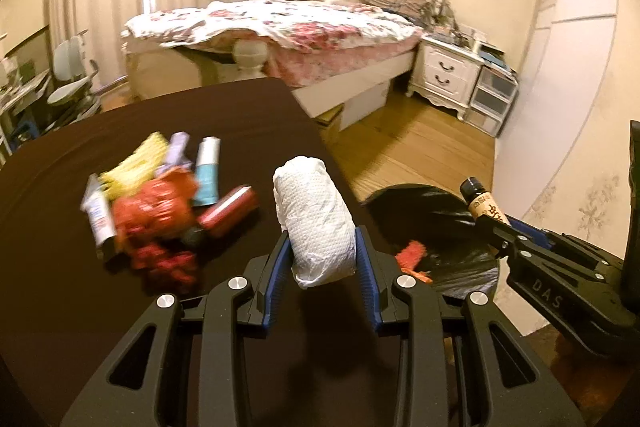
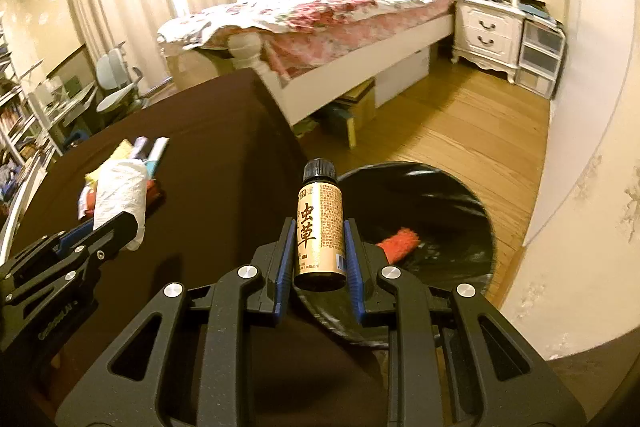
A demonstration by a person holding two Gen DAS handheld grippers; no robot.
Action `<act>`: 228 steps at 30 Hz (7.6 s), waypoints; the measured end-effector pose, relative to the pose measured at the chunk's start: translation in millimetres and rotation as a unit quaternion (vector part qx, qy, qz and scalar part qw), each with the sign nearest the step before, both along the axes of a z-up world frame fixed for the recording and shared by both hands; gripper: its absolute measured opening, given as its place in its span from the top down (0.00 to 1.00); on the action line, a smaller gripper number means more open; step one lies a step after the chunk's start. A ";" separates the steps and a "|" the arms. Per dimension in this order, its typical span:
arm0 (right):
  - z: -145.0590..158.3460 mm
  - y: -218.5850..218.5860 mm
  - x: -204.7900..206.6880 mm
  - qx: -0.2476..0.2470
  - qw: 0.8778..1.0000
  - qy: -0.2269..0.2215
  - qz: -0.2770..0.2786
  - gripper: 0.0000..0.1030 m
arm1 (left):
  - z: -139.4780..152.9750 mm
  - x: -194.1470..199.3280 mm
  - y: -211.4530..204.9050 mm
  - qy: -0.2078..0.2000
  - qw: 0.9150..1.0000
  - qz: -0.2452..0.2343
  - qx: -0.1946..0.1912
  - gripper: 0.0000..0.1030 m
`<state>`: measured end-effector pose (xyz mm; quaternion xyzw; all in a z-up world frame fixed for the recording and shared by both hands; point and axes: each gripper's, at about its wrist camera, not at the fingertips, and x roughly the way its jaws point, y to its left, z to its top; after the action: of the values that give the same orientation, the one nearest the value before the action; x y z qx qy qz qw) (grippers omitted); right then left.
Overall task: Collect trash
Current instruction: 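Carry tissue and bottle over the bin and open both grippers, then move both tools back toward the remaining trash on the table, then grasp the red ribbon bundle with the left gripper, then grasp the red cylindrical can with the right gripper while the left holds the ribbon, then carry ribbon and red can over the bin and open both grippers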
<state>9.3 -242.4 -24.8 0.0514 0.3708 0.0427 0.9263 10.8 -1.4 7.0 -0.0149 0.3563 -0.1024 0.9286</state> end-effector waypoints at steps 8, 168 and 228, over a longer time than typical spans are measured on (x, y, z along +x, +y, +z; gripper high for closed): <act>-14.1 -31.1 10.3 0.008 0.999 0.010 -0.029 0.77 | -7.5 20.8 -40.7 0.004 0.999 -0.026 0.017 0.67; -25.6 180.0 20.5 -0.036 0.986 0.048 0.153 0.77 | -40.1 -25.7 192.0 0.058 0.984 0.165 -0.014 0.61; -23.1 -40.6 21.5 -0.004 0.998 0.014 -0.058 0.77 | -15.0 37.9 -56.9 -0.001 0.998 -0.044 0.036 0.61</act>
<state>30.8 -282.9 -47.8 0.0696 0.3806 -0.0131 0.9220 48.7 -58.3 -8.1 0.0347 0.3591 -0.1303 0.9235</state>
